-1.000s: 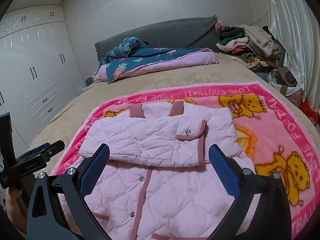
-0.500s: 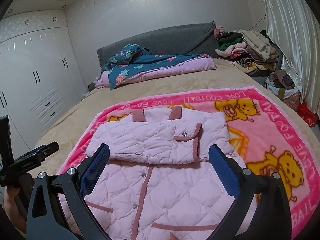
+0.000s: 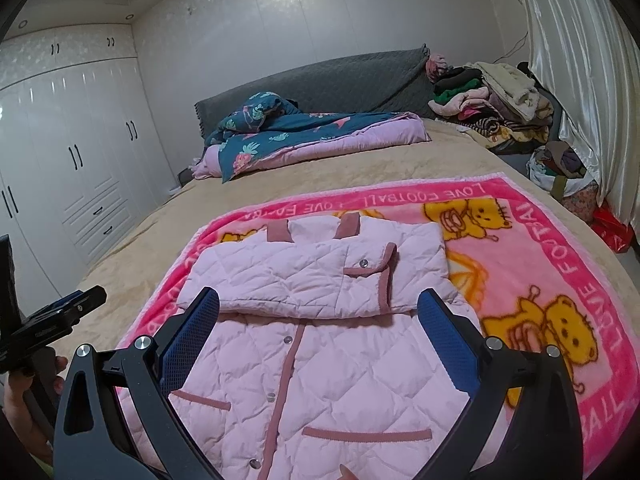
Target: Fold large clothes
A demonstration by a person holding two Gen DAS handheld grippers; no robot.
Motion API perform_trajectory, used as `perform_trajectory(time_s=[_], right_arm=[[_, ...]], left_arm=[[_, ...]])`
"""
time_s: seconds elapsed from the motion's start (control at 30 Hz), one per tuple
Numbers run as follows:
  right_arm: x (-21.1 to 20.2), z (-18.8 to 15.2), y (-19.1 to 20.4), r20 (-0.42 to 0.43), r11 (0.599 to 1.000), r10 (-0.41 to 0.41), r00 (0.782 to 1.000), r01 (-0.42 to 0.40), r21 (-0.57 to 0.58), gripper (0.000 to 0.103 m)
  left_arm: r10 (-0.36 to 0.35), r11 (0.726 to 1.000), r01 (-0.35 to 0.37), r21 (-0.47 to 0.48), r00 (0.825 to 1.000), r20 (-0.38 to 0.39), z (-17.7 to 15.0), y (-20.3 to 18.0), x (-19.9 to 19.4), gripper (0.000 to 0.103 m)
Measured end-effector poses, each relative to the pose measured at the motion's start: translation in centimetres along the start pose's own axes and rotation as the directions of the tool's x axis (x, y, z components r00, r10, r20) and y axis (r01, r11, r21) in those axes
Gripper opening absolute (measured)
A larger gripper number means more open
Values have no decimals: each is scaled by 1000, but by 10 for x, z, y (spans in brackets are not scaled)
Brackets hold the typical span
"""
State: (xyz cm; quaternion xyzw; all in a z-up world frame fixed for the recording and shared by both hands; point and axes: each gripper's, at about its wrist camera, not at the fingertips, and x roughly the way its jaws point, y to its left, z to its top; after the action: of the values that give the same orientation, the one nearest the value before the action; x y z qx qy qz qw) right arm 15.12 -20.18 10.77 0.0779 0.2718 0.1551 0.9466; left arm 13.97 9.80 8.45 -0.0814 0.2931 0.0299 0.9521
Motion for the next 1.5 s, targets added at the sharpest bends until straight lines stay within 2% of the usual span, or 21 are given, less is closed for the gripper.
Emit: perform_trajectory(time_s=[0.23, 0.5, 1.03, 1.5], right_arm=[[-11, -3, 2, 6, 1000, 4, 1000, -4, -11, 99], [-21, -9, 2, -2, 999, -2, 1000, 2, -33, 99], [-30, -29, 0, -35, 998, -24, 999, 22, -66, 99], [-31, -57, -8, -63, 995, -41, 997, 35, -91, 99]], left_arm=[[8, 1000, -8, 4, 1000, 6, -7, 2, -13, 94], [7, 999, -8, 48, 1000, 9, -19, -6, -27, 94], [-2, 997, 3, 73, 1000, -3, -44, -18, -29, 94], [25, 998, -23, 57, 999, -35, -71, -6, -23, 94]])
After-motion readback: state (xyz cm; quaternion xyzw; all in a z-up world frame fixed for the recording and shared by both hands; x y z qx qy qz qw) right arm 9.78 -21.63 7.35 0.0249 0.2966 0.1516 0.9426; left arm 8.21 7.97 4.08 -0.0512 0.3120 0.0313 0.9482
